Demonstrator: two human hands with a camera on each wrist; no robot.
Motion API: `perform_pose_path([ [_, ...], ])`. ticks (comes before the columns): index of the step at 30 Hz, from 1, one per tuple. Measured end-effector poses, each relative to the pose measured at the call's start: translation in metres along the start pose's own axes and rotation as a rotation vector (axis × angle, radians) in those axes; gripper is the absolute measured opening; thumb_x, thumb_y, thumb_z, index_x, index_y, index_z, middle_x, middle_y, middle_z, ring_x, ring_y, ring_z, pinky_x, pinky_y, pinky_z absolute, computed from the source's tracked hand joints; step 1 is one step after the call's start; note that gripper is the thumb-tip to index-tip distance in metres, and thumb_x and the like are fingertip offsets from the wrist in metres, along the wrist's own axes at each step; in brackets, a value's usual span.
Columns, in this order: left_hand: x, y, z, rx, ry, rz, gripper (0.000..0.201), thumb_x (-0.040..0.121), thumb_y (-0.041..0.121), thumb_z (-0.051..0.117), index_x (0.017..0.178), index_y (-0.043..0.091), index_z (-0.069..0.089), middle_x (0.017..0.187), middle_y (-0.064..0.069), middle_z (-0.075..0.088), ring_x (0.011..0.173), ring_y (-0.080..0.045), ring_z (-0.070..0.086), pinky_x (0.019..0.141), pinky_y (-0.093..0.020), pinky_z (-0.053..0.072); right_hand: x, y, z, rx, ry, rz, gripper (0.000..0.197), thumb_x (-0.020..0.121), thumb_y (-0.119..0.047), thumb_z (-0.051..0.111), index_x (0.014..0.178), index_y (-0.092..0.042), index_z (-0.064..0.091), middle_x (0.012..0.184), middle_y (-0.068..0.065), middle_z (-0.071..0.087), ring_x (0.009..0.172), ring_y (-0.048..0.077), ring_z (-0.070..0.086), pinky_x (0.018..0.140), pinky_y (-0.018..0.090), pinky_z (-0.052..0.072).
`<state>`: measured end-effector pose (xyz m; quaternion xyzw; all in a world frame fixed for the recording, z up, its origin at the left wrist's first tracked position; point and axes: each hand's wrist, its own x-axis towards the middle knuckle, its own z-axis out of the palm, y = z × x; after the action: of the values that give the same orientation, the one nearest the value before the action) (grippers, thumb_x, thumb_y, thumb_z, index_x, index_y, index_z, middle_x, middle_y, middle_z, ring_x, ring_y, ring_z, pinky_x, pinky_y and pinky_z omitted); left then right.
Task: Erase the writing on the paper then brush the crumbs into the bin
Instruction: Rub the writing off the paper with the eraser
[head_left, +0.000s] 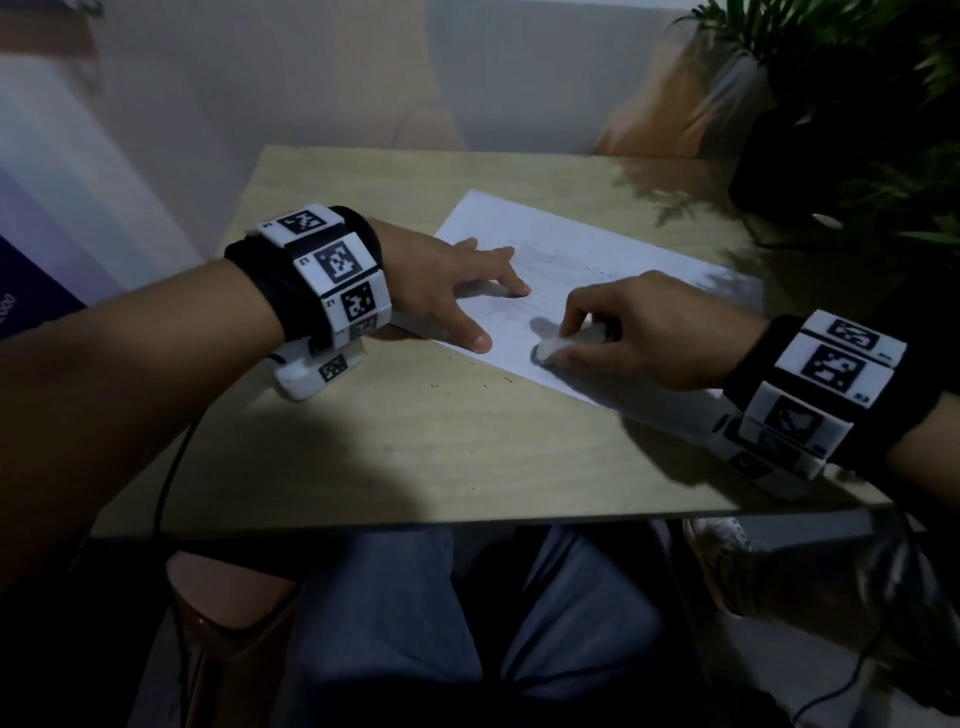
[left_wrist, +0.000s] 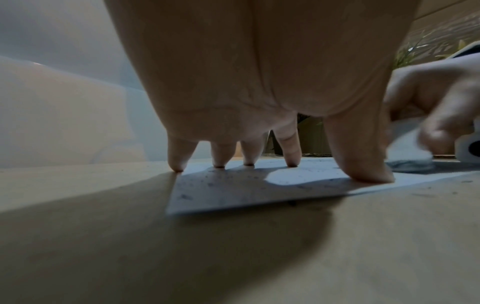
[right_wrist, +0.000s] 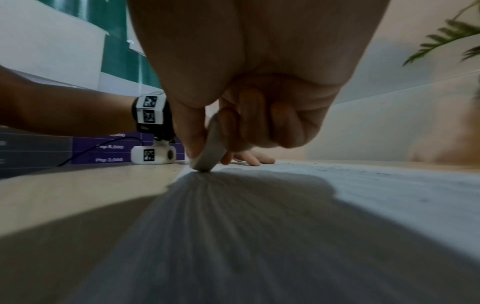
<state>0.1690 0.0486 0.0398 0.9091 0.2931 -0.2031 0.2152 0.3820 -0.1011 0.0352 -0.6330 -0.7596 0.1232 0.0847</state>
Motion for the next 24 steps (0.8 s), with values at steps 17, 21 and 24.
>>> perform_pose_path([
  [17,-0.0017,0.0001,-0.0026,-0.006,-0.007,-0.011,0.076,0.087,0.059,0.07,0.149,0.062,0.026,0.165,0.031,-0.009,0.152,0.001,-0.014,0.127,-0.043,0.003,-0.0029,-0.0042,-0.0034,0.044,-0.091,-0.04,0.038,0.077,-0.066,0.058,0.089,-0.03,0.064,0.069,-0.013,0.058,0.067,0.003,0.054,0.061,0.029,0.038],
  [21,-0.0013,-0.0008,-0.0013,0.02,0.001,-0.006,0.076,0.087,0.062,0.068,0.149,0.062,0.024,0.165,0.031,-0.01,0.153,-0.001,-0.013,0.127,-0.044,0.004,-0.001,0.0004,-0.0002,-0.131,0.105,0.046,0.042,0.082,-0.068,0.053,0.085,-0.027,0.062,0.067,-0.01,0.058,0.07,0.017,0.055,0.063,0.032,0.039],
  [24,-0.001,-0.0002,-0.0012,0.014,-0.001,-0.008,0.076,0.088,0.06,0.069,0.149,0.062,0.025,0.165,0.03,-0.009,0.153,0.0,-0.014,0.127,-0.043,0.003,-0.0064,-0.0063,-0.002,-0.02,-0.039,-0.076,0.041,0.08,-0.065,0.054,0.089,-0.027,0.065,0.068,-0.01,0.06,0.068,0.013,0.057,0.064,0.034,0.044],
])
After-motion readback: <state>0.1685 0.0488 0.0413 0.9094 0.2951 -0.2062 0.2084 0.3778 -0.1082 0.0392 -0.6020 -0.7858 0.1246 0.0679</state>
